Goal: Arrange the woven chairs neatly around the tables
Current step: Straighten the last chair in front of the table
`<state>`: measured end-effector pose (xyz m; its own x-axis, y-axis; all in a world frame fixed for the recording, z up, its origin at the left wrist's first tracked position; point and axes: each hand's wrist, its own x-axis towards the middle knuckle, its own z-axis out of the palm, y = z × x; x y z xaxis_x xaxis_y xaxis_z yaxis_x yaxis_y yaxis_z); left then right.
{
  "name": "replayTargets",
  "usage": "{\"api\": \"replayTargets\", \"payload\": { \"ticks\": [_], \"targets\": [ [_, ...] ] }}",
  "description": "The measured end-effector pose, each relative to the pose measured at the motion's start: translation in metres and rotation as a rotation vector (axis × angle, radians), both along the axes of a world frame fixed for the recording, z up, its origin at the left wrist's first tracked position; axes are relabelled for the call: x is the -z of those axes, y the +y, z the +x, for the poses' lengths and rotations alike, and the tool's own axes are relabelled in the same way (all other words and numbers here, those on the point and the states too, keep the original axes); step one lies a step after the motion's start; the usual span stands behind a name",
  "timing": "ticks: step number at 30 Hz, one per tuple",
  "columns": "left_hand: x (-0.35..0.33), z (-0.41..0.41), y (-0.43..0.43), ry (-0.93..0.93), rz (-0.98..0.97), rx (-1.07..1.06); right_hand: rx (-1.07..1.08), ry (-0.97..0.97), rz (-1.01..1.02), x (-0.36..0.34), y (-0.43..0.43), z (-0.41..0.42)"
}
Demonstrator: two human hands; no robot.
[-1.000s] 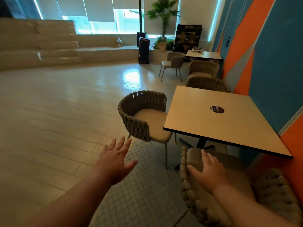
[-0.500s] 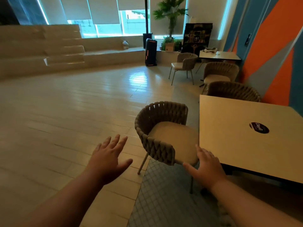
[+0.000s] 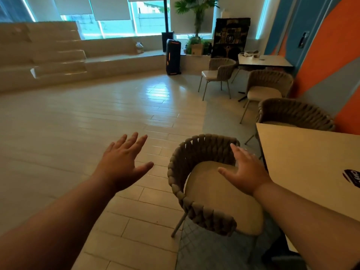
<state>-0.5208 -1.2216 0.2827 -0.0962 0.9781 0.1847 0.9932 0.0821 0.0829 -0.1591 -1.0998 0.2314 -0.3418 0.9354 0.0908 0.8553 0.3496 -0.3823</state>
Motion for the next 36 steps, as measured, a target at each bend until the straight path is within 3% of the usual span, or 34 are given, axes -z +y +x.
{"api": "replayTargets", "payload": {
  "ticks": [6, 13, 23, 30, 36],
  "targets": [
    [0.014, -0.085, 0.094, 0.044, -0.041, 0.165, 0.134, -0.015, 0.068, 0.002, 0.052, -0.072],
    [0.018, -0.156, 0.222, 0.063, -0.122, 0.372, 0.38, -0.008, -0.057, 0.019, 0.079, -0.134],
    [0.069, -0.094, 0.435, 0.007, -0.154, 0.713, 0.658, -0.044, -0.093, 0.067, 0.185, -0.129],
    [0.118, -0.07, 0.514, 0.116, -0.315, 0.944, 0.803, -0.039, -0.246, 0.103, 0.185, -0.175],
    [0.172, -0.041, 0.57, 0.199, -0.379, 1.228, 1.135, 0.02, -0.304, 0.151, 0.175, -0.226]
  ]
}}
